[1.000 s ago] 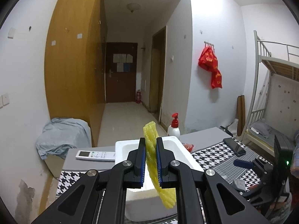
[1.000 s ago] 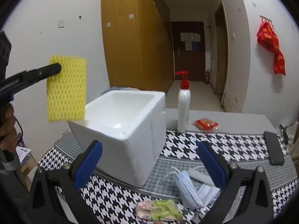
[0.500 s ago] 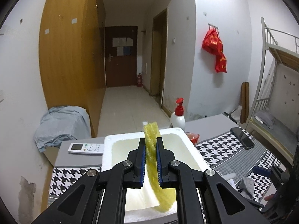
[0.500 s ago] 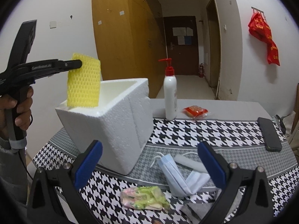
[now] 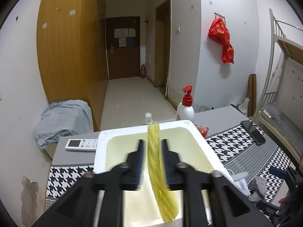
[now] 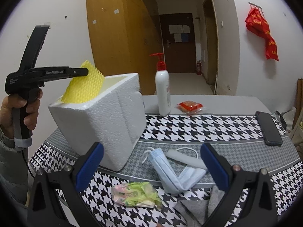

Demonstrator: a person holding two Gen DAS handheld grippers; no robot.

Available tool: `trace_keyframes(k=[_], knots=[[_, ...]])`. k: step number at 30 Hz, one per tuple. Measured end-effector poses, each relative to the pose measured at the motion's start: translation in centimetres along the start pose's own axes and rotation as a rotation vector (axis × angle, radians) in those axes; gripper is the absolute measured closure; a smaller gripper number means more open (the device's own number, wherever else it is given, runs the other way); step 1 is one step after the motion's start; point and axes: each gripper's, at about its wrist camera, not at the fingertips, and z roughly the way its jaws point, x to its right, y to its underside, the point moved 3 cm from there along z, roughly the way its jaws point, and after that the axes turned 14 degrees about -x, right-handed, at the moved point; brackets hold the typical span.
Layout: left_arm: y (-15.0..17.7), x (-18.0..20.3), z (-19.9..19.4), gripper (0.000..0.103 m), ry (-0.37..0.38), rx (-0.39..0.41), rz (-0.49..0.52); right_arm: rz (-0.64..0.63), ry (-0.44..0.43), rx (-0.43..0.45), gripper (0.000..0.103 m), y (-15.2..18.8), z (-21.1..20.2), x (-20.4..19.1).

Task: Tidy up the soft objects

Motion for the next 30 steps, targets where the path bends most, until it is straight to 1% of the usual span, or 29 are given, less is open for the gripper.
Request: trace_keyframes(k=[1, 2, 3, 4, 5, 7, 9, 12, 15, 18, 21, 25, 27, 30], knots=[[0.0, 0.0, 0.0, 0.037, -0.003, 0.002, 0.004, 0.002, 0.003, -0.001, 0.000, 0.1, 0.0, 0.2], [0.1, 0.0, -0.1, 0.022, -0.003, 0.013, 0.007, 0.005, 0.007, -0.002, 0.000, 0.1, 0.0, 0.3], [0.1, 0.1, -0.6, 0.019, -0.009, 0.040, 0.005, 0.008, 0.009, -0.002, 0.000, 0.1, 0.0, 0.5], [0.2, 0.0, -0.8, 0.016, -0.016, 0.052, 0.003, 0.011, 0.008, -0.002, 0.000, 0.1, 0.0, 0.6], [0.3, 0.0, -1.0, 0.011, -0.021, 0.057, 0.003, 0.013, 0.009, -0.001, 0.000, 0.1, 0.0, 0.8], [0.5, 0.1, -1.5, 0.007, -0.019, 0.074, 0.007, 0.013, 0.013, 0.000, 0.000, 0.1, -0.1, 1.0], [0.8, 0.1, -2.3, 0.006, 0.000, 0.096, -0.009, 0.014, 0.013, 0.003, 0.000, 0.1, -0.3, 1.1], [1.3, 0.3, -3.4, 0.002, 0.037, 0.113, -0.029, 0.012, 0.017, 0.011, 0.000, 0.0, -0.7, 1.2], [2.0, 0.8, -4.9, 0.002, 0.056, 0.140, -0.020, 0.011, 0.021, 0.020, 0.000, 0.2, -1.3, 1.2], [3.1, 1.5, -7.0, 0.001, 0.053, 0.187, -0.030, 0.018, 0.022, 0.030, 0.000, 0.3, -2.0, 1.4], [4.2, 2.3, -8.6, 0.001, 0.039, 0.213, -0.015, 0.026, 0.021, 0.046, 0.000, 0.5, -3.2, 1.6], [5.7, 3.2, -10.2, 0.001, 0.040, 0.226, -0.019, 0.033, -0.012, 0.065, 0.000, 1.0, -4.9, 1.7], [6.3, 3.8, -10.8, 0.001, 0.038, 0.228, -0.016, 0.029, -0.008, 0.078, 0.000, 1.4, -5.9, 1.6], [7.1, 4.8, -11.2, 0.001, 0.014, 0.213, -0.004, 0.024, -0.001, 0.093, 0.000, 1.7, -7.0, 1.7]])
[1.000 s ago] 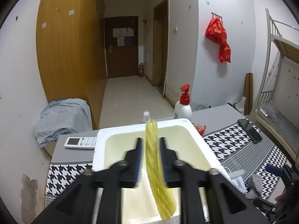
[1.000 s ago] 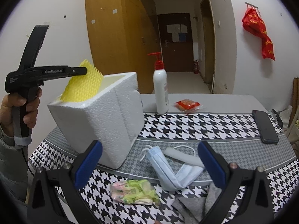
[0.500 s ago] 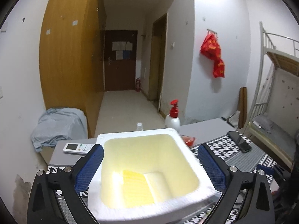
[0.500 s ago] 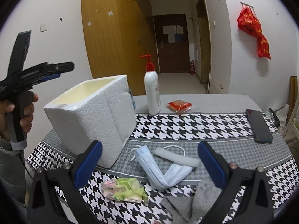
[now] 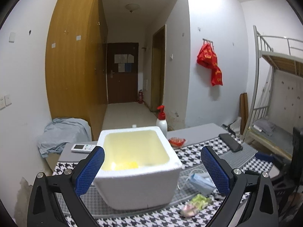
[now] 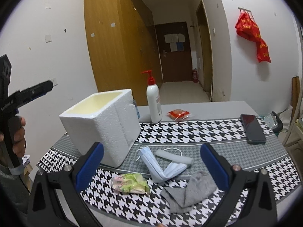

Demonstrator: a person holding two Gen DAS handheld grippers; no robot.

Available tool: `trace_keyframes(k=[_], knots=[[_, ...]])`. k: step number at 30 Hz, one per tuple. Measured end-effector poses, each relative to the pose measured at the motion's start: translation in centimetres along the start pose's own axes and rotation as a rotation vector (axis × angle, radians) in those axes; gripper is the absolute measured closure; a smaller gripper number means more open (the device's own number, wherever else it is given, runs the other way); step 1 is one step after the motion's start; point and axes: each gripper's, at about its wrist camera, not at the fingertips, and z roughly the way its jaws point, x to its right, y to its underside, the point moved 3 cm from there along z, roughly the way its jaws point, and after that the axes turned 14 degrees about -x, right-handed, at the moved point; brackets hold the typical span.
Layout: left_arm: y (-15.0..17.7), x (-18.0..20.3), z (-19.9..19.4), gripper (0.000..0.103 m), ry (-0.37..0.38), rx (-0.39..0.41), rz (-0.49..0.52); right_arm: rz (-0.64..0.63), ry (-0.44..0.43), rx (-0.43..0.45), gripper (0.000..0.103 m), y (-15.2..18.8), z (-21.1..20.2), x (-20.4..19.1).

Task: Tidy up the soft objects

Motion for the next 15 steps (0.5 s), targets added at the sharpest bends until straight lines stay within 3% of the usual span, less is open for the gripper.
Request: trace_keyframes(k=[15], knots=[[3.6, 3.0, -2.1, 0.001, 0.061, 0.052, 0.001, -0.044, 0.058, 0.083, 0.000, 1.4, -3.7, -0.4]])
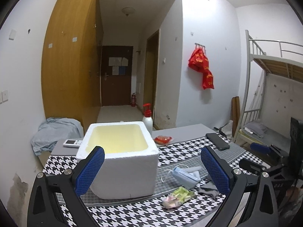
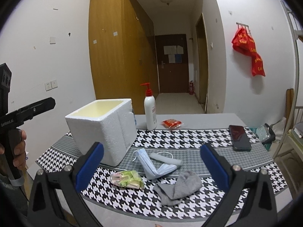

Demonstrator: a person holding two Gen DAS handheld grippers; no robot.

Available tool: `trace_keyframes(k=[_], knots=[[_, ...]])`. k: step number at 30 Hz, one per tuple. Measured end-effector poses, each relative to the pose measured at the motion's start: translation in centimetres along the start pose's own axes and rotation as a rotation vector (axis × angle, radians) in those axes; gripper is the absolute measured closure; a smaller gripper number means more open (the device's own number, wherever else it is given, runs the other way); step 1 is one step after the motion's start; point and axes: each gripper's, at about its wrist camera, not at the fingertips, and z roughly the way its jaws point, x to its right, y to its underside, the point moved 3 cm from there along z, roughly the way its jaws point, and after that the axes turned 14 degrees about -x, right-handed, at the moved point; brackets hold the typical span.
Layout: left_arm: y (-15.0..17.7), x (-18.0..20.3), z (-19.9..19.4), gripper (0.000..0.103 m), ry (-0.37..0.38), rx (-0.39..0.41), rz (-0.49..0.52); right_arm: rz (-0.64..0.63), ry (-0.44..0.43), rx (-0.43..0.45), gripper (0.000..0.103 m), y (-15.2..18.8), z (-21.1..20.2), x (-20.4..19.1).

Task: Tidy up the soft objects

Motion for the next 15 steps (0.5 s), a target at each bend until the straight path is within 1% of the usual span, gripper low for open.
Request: trace_keyframes(k=[5, 7, 12, 15], knots=[[1.5, 0.7, 0.0, 0.001, 0.011, 0.027, -0.016, 0.000, 0.007, 0.001, 0.000, 0.6, -0.2, 0.1], [2.1, 1.1, 0.4, 0.001, 0.030, 0.016, -0.016, -0.006, 0.009, 0.006, 0.000, 1.0, -0.3, 0.1], [3.5, 2.4, 1.5, 0.001, -0.004, -0.008, 0.011, -0.005, 0.003, 0.016, 0.000, 1.8, -0.5, 0.3], [4.4, 2.8, 2.2, 0.001, 0.007, -0.025, 0.019, -0.015, 0.005, 0.011, 0.000, 2.1, -0.3, 0.4]])
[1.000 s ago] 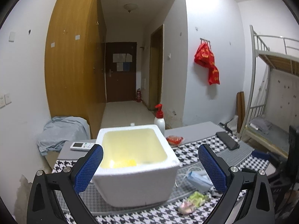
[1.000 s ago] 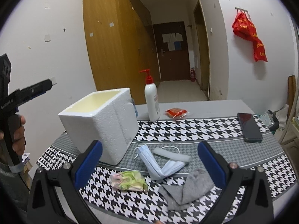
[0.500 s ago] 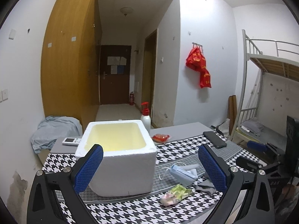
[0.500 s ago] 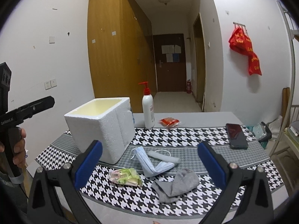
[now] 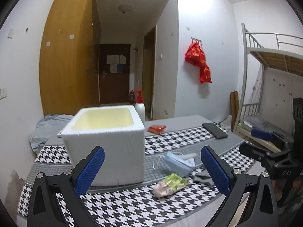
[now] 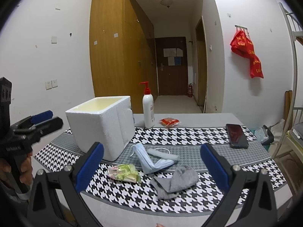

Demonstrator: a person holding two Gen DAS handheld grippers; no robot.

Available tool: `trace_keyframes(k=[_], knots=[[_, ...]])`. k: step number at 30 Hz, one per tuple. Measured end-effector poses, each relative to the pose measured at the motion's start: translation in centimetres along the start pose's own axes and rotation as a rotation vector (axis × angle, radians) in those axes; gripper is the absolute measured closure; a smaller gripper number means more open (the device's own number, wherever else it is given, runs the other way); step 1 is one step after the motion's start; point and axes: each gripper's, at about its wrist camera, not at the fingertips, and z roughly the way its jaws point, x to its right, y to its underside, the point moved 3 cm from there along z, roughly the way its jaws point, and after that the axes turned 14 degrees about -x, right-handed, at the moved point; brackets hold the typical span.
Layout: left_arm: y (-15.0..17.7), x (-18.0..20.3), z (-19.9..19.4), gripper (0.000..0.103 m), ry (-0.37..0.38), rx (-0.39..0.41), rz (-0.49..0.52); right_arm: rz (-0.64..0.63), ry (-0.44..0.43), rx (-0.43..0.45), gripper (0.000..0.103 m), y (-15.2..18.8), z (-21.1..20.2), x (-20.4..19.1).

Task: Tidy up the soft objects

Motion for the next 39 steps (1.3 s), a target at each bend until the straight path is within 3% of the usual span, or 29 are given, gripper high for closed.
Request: trace_keyframes(k=[6, 14, 39], knots=[[1.1, -0.2, 0.9, 0.001, 0.030, -0.015, -0.012, 0.003, 0.013, -0.019, 0.000, 0.9, 0.7, 0.4], [2.1, 1.4, 2.8, 0.001, 0.055, -0.028, 0.056, 0.015, 0.031, -0.072, 0.000, 2.4, 2.6, 1.5], [3.8, 2.8, 11.3, 0.001, 0.119, -0.291, 0.098, 0.048, 0.040, -0.185, 0.000, 4.4, 7.3, 4.2]])
